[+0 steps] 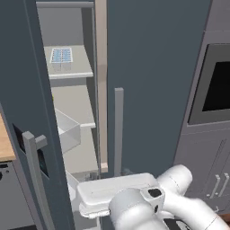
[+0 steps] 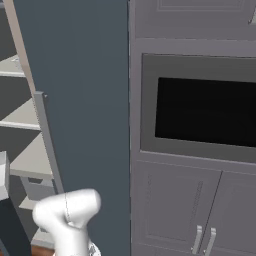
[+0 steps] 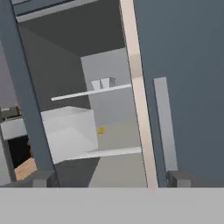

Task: Open the freezer door, pick up the ice cube tray from the freezer, and place it on the dining counter.

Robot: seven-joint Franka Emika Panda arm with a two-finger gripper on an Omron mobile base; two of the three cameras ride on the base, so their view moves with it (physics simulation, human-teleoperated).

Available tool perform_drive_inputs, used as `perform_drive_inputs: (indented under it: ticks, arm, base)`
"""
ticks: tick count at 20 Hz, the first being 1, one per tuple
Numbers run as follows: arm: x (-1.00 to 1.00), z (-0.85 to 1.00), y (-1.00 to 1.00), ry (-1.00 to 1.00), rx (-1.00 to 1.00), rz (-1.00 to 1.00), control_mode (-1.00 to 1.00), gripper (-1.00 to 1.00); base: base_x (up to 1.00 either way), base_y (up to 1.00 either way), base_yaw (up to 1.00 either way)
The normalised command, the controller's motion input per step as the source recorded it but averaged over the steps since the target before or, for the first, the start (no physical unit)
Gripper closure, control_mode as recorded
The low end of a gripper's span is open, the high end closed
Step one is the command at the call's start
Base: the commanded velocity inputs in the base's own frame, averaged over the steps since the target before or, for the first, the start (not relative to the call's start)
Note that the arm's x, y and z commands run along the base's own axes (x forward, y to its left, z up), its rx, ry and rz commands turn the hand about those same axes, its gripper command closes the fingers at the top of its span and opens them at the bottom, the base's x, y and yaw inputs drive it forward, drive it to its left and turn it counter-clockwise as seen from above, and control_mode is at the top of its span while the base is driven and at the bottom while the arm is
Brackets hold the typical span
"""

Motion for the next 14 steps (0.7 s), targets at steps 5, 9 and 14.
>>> perform_drive_inputs:
  ticks: [5, 9, 14]
  arm:
    - [0.15, 0.00, -0.77, -0.02, 0.13, 0.45, -1.00, -1.00]
    - [0.30, 0.00, -0.51, -0.03, 0.13, 0.48, -1.00, -1.00]
    - [0.37, 0.00, -0.37, -0.08, 0.12, 0.51, -1.00, -1.00]
  base:
    - [0.00, 0.00, 0.00]
    - [0.00, 0.00, 0.00]
    - [0.00, 0.00, 0.00]
